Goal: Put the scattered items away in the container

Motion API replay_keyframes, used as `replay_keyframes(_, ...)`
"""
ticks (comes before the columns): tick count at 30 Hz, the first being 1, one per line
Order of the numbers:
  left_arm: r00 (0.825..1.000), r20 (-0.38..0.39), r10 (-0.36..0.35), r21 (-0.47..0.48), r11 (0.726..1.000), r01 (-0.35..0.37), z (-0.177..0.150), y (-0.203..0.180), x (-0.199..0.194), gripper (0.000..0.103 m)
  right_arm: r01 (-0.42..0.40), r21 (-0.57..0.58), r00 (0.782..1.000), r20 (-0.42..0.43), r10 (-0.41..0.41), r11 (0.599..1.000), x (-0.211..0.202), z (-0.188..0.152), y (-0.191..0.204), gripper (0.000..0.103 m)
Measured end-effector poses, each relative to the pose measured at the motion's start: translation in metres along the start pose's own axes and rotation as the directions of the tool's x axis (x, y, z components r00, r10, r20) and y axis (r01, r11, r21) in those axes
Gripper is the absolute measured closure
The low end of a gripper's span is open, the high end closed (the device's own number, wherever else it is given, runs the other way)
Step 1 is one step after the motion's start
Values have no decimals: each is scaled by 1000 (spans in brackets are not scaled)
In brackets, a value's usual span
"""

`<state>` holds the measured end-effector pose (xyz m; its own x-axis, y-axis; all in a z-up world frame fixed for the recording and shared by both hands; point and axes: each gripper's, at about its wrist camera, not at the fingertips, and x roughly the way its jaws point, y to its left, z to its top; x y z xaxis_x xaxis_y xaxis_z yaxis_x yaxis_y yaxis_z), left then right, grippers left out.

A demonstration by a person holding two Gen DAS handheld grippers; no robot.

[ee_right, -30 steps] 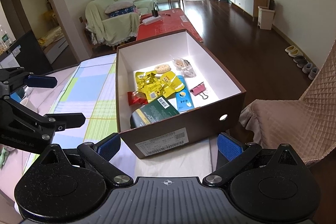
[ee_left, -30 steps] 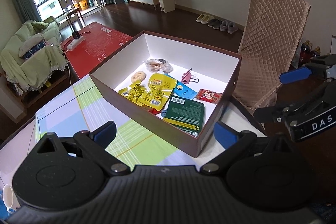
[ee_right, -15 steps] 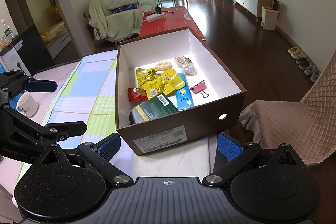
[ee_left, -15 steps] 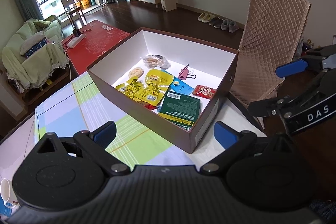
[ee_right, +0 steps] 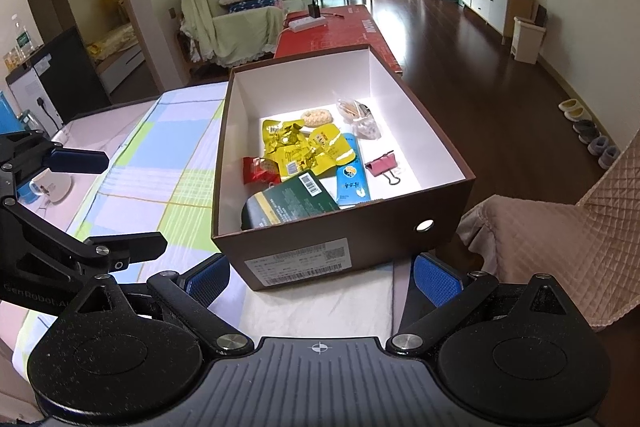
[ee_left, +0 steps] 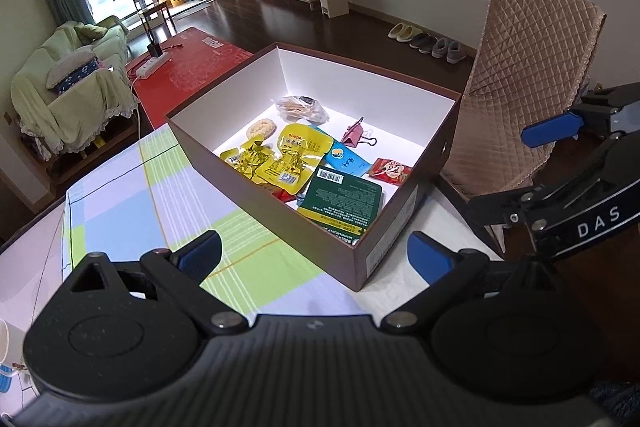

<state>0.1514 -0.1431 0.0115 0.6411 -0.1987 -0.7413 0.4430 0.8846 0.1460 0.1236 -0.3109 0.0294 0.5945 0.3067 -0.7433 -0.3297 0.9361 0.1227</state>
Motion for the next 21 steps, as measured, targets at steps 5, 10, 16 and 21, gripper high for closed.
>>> replay_keyframes(5, 1000, -6, 12, -20, 1000, -12, 2, 1, 6, 5, -8, -13, 1000, -4, 8, 1000, 6, 4, -6, 2)
replay_keyframes(10, 999, -15, 28, -40, 999, -28, 4, 4, 14, 5, -14, -21, 1000, -11, 14, 1000, 13, 9, -13, 2)
replay_keyframes(16, 999, -32, 40, -58, 997, -41, 9, 8, 26, 5, -39, -27, 999, -28, 39, 999, 27, 17, -20, 2)
replay_keyframes(21, 998, -49, 44, -64, 997, -47, 14, 11, 38, 5, -49, -28, 998, -42, 48, 998, 39, 24, -26, 2)
